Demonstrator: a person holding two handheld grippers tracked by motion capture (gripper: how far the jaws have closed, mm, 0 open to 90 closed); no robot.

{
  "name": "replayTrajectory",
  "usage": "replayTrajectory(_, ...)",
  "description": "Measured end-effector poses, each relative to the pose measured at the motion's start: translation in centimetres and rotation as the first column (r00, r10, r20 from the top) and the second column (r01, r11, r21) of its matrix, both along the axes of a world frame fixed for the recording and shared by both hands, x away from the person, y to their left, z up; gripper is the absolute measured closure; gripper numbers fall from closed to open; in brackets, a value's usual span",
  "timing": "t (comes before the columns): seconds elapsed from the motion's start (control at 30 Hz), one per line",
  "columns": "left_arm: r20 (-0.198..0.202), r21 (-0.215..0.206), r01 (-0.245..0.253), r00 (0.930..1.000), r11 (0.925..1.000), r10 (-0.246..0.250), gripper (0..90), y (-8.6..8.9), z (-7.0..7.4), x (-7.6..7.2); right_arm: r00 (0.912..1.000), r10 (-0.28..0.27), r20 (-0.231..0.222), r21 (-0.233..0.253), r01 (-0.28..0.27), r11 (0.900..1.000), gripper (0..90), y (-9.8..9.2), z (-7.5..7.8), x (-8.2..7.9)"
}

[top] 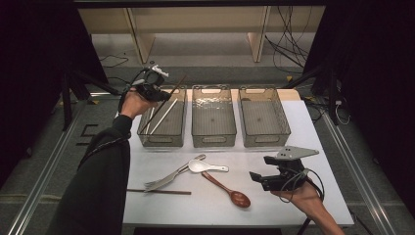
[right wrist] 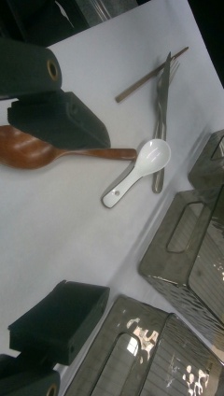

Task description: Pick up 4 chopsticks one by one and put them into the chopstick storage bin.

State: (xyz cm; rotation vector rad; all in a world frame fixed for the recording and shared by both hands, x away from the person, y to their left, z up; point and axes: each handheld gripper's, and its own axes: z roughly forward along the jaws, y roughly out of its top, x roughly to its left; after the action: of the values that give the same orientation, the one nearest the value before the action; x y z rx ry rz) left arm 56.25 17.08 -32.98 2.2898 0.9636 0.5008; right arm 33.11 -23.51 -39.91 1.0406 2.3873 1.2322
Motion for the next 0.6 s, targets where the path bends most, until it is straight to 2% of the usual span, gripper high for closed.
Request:
replayTrajectory(0.4,0.022,-0.025,-0.047,0.9987,0.9986,0.047,84.3,0.2,-1.2,0.7,1.0,0.002,0.001,0.001,-0.002,1.0,24.7,0.0,0.0,0.0)
replayTrajectory(0.5,0.015,-0.029,-0.059,0.9981,0.9978,0.06,84.3,0.3,-1.5,0.9,1.0,0.003,0.0,0.0,-0.003,1.0,24.7,0.0,0.0,0.0)
replayTrajectory(0.6,0.003,-0.05,-0.08,0.9967,0.9955,0.08,84.3,0.6,-1.9,1.2,1.0,0.004,0.0,0.0,-0.004,1.0,24.7,0.0,0.0,0.0)
